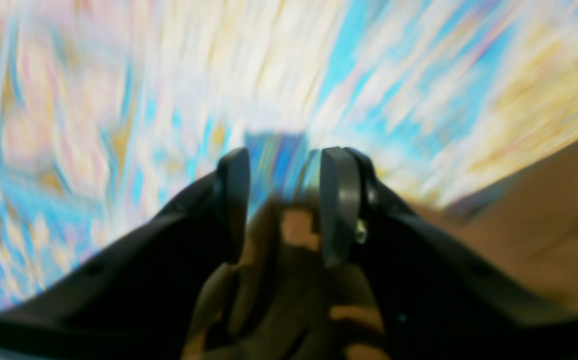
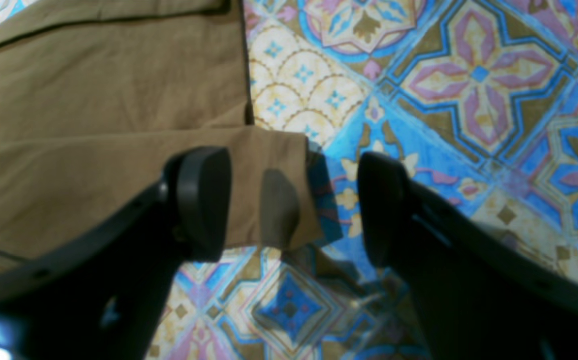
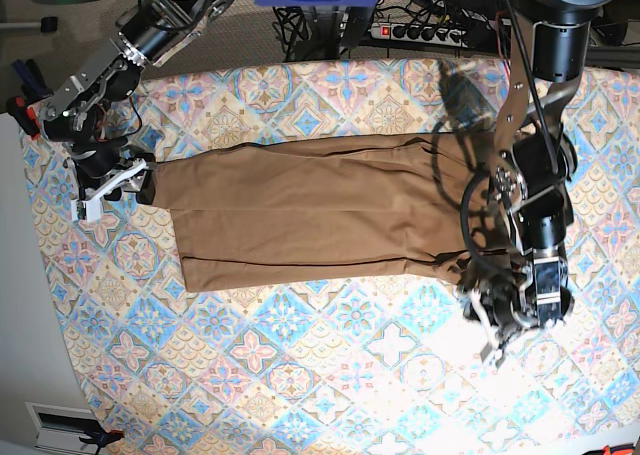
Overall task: Layout the t-shirt on the table in an organized manner, then fold the t-shirt properly
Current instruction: 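Return the left gripper to the shirt's shoulder corner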
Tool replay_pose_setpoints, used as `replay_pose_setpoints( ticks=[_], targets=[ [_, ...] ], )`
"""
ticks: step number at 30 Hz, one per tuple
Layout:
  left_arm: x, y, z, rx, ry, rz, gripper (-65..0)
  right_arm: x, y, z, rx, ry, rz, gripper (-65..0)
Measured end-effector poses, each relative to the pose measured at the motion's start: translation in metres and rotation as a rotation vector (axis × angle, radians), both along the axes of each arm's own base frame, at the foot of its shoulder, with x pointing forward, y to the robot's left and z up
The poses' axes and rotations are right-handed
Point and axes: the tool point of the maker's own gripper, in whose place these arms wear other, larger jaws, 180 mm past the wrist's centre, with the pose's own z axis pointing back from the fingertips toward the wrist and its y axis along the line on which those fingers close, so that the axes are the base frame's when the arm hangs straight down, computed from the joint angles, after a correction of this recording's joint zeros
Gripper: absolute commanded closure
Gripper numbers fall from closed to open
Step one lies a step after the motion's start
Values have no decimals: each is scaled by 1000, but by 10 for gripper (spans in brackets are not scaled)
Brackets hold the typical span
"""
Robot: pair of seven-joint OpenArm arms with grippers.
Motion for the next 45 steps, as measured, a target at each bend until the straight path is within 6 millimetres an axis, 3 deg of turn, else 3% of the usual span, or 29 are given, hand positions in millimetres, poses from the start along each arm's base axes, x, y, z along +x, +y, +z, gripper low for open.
replay_pose_setpoints(
  ticks=[1, 5, 8, 10, 12, 15, 20, 25, 27, 30, 31, 36, 41, 45],
  targets=[
    [7, 2, 9, 4, -20, 12, -145, 0, -1, 2, -6, -5, -1, -388],
    [29, 40, 38, 63, -111, 197, -76, 1, -4, 10, -26, -24, -4, -388],
    [28, 40, 45, 31, -133, 196, -84, -3, -4, 11, -36, -21, -2, -388],
    [22, 29, 43, 0, -139, 150, -96, -5, -4, 11, -44, -17, -1, -388],
    [5, 14, 36, -32, -130, 71, -108, -4, -3, 11, -65, -5, 15, -388],
    [-36, 27, 21, -8, -100, 122, -115, 0, 21, 11, -59, -18, 100, -388],
    [-95, 63, 38, 40, -134, 144, -115, 13, 40, 14, -106, -9, 222, -388],
    [-145, 51, 33, 25, -139, 76, -114, 23, 44, 23, -155, -45, 298, -388],
    [-162, 54, 41, 15, -166, 78, -114, 40, 46, 34, -197, -71, 332, -387],
    [-182, 72, 58, 45, -210, 123, -114, 88, 68, 75, -198, -236, 429, -387],
    [-188, 74, 62, 47, -220, 132, -114, 96, 73, 78, -186, -251, 453, -387],
    [-216, 73, 62, 69, -213, 134, -114, 103, 63, 29, -138, -100, 454, -387],
    [-230, 81, 63, 86, -207, 156, -114, 126, 65, 22, -42, -150, 433, -387],
    [-243, 97, 61, 79, -196, 252, -114, 115, 73, -14, 47, -91, 417, -387]
  ],
)
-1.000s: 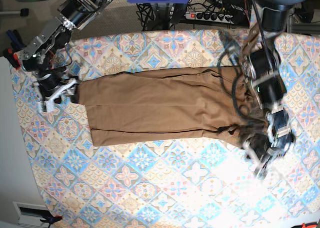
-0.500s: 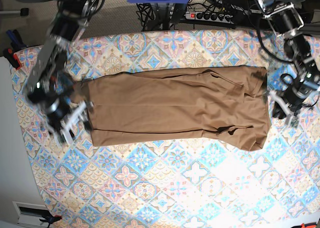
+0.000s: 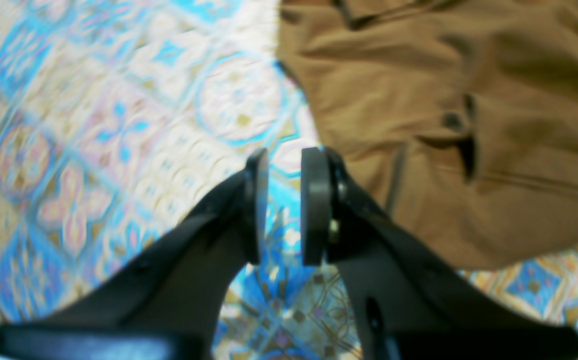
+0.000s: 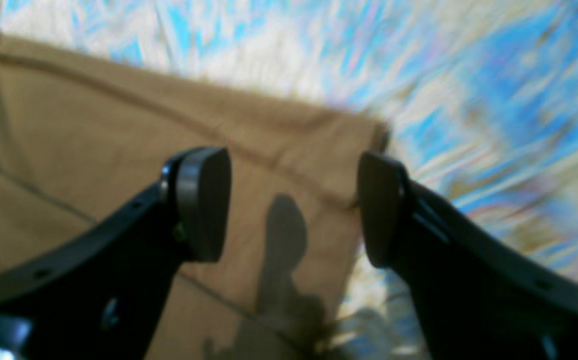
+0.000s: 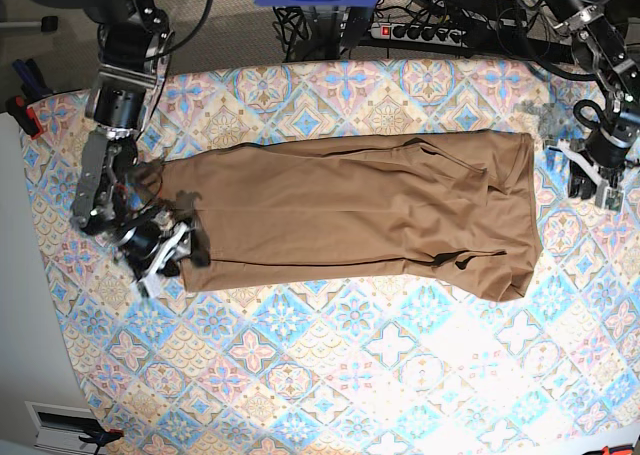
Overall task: Layout the t-shirt on the table in an organized manner, then fold the t-shirt properly
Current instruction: 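Return the left gripper to the shirt's shoulder corner, then sweep the right gripper along the shirt's side edge to the hem corner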
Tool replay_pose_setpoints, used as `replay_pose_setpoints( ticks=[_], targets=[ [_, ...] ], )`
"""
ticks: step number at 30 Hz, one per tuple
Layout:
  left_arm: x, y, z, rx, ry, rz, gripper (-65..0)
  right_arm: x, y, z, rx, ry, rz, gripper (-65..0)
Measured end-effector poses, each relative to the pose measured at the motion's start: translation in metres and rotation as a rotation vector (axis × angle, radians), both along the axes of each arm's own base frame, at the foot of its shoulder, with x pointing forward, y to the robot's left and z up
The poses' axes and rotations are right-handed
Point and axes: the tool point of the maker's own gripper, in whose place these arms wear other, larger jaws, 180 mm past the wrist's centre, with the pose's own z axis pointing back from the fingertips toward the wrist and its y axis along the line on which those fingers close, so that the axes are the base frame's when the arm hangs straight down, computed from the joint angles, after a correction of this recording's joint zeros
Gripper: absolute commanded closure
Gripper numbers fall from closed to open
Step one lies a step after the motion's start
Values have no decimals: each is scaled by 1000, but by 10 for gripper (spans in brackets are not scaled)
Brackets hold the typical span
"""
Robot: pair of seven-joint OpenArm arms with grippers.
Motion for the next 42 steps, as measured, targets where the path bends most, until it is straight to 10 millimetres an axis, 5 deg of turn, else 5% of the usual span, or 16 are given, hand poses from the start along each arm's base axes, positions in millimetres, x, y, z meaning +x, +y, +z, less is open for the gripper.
replay_pose_setpoints(
  ticks=[4, 10, 16, 24, 31, 36, 42],
  targets=[
    [-8, 4, 3, 32, 42, 15, -114, -6, -15, -21, 23, 34, -45, -387],
    [-6, 2, 8, 39, 31, 9, -114, -5, -4, -37, 120, 30, -70, -387],
    [-8, 0, 4, 26, 35, 17, -114, 19, 12, -31, 139, 31, -36, -387],
    [-8, -1, 4, 26, 35, 17, -114, 28, 13, -35, 204, 28, -71, -375],
    [-8, 0, 4, 28, 37, 18, -114, 23, 32, -42, 163, 37, 4, 0],
    [-8, 0, 3, 26, 38, 19, -114, 29, 22, -41, 169, 39, -58, 0],
    [-9, -1, 2, 24, 42, 19, -114, 86, -13, 6, 158, -140, -292, 0]
  ],
)
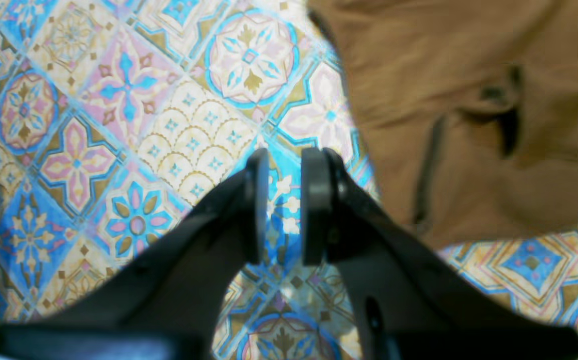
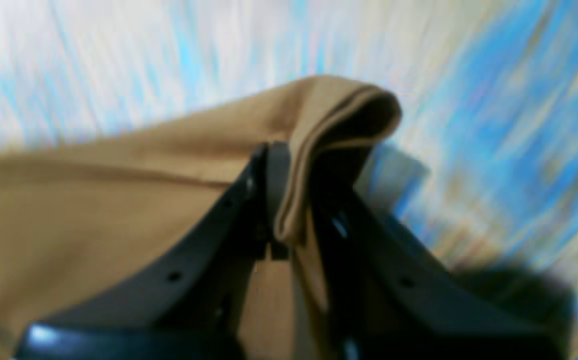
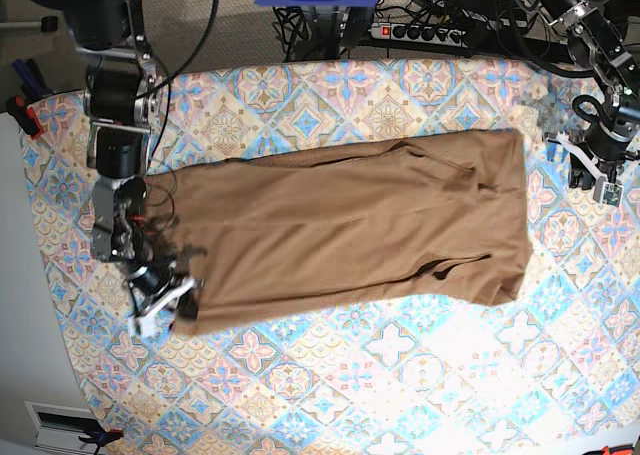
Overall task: Layout the t-shirt on the table in an organized manner, then fold the t-shirt properly
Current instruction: 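Sweep the right gripper along the shirt's side edge to the hem corner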
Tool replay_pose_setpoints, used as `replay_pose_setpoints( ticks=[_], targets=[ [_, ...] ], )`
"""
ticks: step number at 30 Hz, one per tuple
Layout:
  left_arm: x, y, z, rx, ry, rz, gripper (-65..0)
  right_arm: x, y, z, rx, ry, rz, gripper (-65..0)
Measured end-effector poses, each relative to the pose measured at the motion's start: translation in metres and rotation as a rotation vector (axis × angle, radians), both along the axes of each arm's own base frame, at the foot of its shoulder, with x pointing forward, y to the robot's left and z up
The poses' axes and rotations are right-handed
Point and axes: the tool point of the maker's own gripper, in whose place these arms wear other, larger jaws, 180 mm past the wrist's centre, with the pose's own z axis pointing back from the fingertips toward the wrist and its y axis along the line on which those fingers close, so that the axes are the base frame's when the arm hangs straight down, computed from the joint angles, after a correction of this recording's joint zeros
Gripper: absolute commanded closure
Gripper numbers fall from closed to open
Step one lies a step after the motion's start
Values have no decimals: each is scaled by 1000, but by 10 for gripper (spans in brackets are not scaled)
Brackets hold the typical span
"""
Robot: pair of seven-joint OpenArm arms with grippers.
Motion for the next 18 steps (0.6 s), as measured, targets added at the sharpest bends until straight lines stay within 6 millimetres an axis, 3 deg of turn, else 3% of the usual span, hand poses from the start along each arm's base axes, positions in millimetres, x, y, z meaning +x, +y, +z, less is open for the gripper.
replay_pose_setpoints(
  ticks=[4, 6, 13, 18],
  targets=[
    [-1, -2, -3, -7, 3, 5, -114, -4, -17, -9, -27, 11, -80, 0],
    [-2, -5, -6, -19, 5, 6, -114, -7, -16, -15, -29, 27, -77, 0],
    [-3, -5, -7, -20, 10, 8, -117, -2, -15, -7, -21, 3, -76, -20],
    [-3, -5, -7, -20, 10, 8, -118, -3, -15, -7, -24, 0, -79, -382]
  ],
)
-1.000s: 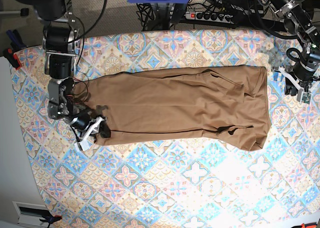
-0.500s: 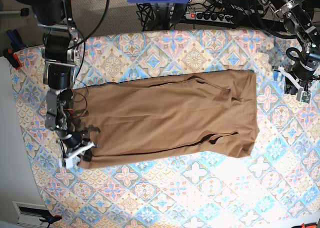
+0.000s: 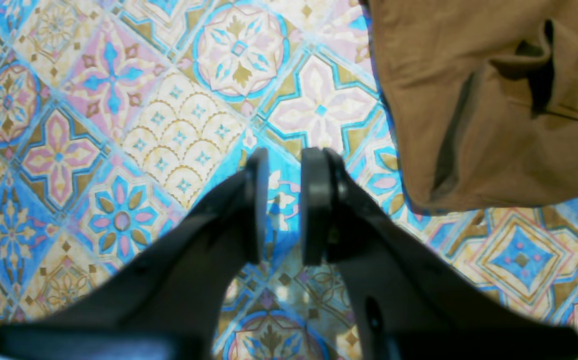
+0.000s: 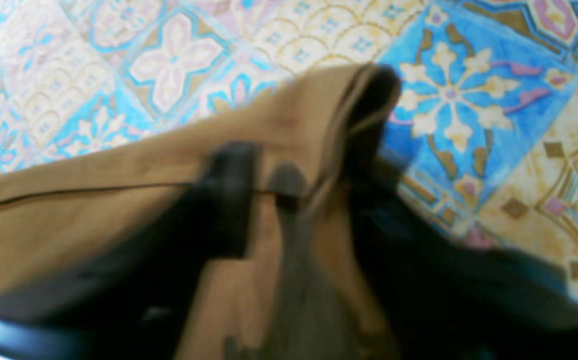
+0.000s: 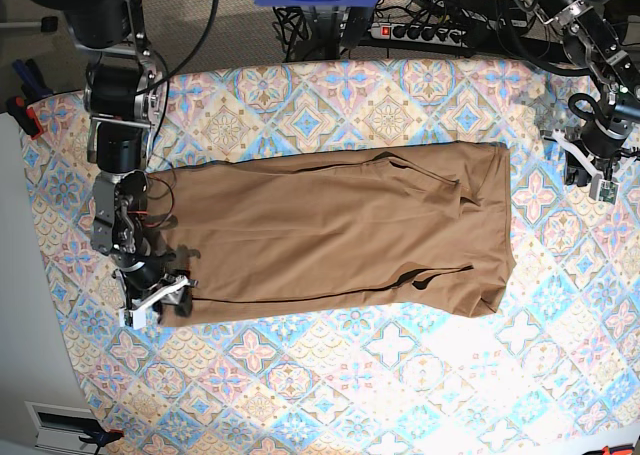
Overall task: Layout the t-shirt on the table in an organized manner, then fold the t-shirt properly
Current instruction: 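Sweep the right gripper along the shirt's side edge to the hem corner, then return the right gripper to its corner of the shirt edge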
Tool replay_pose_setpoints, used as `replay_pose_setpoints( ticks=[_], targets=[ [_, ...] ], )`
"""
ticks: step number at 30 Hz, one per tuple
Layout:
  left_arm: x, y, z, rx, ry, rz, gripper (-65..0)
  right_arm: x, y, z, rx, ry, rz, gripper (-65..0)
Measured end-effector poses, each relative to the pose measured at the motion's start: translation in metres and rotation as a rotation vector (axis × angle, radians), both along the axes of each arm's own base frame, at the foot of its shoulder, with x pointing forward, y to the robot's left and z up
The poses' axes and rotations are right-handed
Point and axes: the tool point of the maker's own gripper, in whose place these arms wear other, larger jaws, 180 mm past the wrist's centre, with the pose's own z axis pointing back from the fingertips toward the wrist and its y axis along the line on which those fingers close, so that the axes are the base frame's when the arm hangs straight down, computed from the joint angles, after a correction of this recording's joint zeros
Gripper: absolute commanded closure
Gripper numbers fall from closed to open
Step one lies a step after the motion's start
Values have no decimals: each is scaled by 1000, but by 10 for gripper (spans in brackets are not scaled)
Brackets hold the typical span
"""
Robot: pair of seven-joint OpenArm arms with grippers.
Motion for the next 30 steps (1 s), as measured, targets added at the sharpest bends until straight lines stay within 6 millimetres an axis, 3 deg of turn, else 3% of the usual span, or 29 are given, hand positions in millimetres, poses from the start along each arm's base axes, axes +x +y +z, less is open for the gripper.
replay_pose_setpoints(
  ticks=[3, 8, 12, 13, 14, 18, 20, 23, 27, 30],
  targets=[
    [0, 0, 0, 0, 1, -2, -118, 3, 2, 17, -18, -56, 11, -463],
    [11, -32, -5, -5, 17, -104, -118, -14, -17, 54, -48, -176, -36, -430],
    [23, -57, 10, 11, -33, -191, -116, -22, -52, 129, -101, -358, -110, -376],
    [23, -60, 8, 10, -24, -201, -116, -30, -57, 134, -126, -347, -111, -362],
    [22, -63, 4, 8, -10, -206, -116, -41, -61, 132, -148, -321, -114, -350],
    [21, -70, -1, 4, 6, -229, -116, -102, -64, 76, -138, -115, -161, -334],
    [22, -75, -2, -1, 7, -242, -116, -126, -76, 68, -143, -85, -217, -334],
    [23, -78, -2, -1, 10, -254, -116, -147, -90, 70, -159, -95, -260, -334],
    [24, -78, -2, -2, 8, -255, -115, -189, -88, 23, -136, 55, -280, -334],
    [24, -78, -2, -1, 9, -255, -115, -201, -90, 15, -129, 74, -293, -334]
  ],
)
